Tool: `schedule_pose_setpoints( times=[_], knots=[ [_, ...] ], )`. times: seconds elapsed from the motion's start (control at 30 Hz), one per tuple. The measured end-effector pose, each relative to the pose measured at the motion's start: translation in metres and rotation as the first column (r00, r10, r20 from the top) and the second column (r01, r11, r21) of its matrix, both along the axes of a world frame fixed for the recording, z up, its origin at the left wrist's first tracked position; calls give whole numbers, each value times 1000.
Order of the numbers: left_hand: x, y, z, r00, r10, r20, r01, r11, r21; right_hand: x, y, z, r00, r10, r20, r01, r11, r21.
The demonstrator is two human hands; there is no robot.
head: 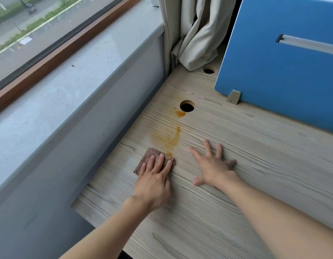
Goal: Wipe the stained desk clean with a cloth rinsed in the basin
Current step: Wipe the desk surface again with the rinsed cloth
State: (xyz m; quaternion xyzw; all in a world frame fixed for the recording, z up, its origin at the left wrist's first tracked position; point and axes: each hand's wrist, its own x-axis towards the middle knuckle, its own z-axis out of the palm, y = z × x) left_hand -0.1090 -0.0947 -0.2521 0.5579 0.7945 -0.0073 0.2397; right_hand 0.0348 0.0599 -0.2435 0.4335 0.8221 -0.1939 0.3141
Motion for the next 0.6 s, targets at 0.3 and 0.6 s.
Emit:
schedule_pose_setpoints(
  times=[0.3, 0.6],
  knots=[
    [-6, 14, -2, 1000, -9, 13, 9, 1000, 19, -1, 18, 5, 999, -18, -27, 19, 999, 32],
    [-19, 27, -6, 998, -70, 3, 70, 997, 33, -4, 19, 2, 1000, -19, -4, 19, 999, 29]
  ],
)
